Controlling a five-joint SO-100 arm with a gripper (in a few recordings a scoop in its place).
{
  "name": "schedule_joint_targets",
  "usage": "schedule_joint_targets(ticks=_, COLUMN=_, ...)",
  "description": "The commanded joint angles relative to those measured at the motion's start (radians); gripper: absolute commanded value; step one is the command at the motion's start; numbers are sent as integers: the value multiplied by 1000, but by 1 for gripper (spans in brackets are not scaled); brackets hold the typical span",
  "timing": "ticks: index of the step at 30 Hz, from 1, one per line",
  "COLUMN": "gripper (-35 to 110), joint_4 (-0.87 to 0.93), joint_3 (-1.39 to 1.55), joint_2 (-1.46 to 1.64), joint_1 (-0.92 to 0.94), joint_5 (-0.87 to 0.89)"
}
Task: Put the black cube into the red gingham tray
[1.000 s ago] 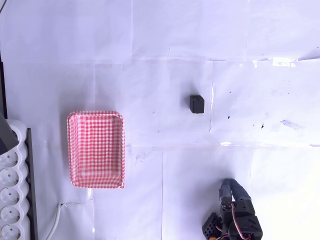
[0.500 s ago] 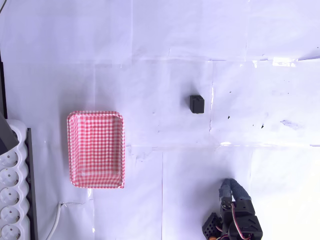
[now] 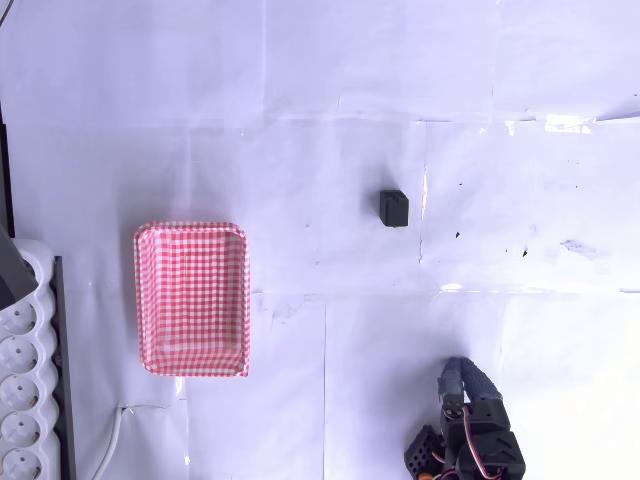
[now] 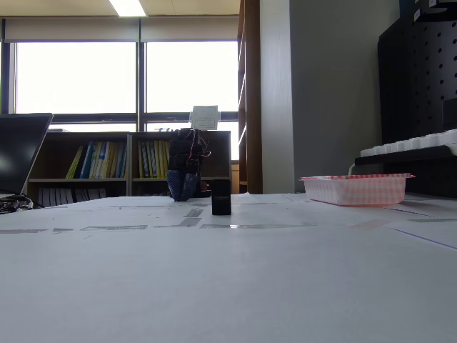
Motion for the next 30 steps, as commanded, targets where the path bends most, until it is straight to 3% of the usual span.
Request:
schedule_joint_targets(ticks=1, gripper=0, joint_4=46, joint_3=11, joint_2=-20, joint_1=-8, joint_5=6)
schedule_joint_targets(ticks=20, gripper=1, joint_4=43, joint_3=11, joint_2=-15, joint_1=-28, joint_5=101)
schedule_joint_targets(ticks=21, gripper=1, joint_4=-9, joint_3=11, joint_2=18, joint_1=-34, joint_5=212)
schedule_joint_targets(ticks=22, gripper=3, joint_4=-104, joint_3=11, joint_2=86, joint_1=-46, joint_5=212)
schedule_joint_targets(ticks=25, gripper=8, joint_4=-489, joint_3=11, joint_2=342, joint_1=-78, joint_5=63)
schedule_joint_targets(ticks=30, gripper=16, joint_4=-1026, joint_3=20, joint_2=746, joint_1=-124, joint_5=86)
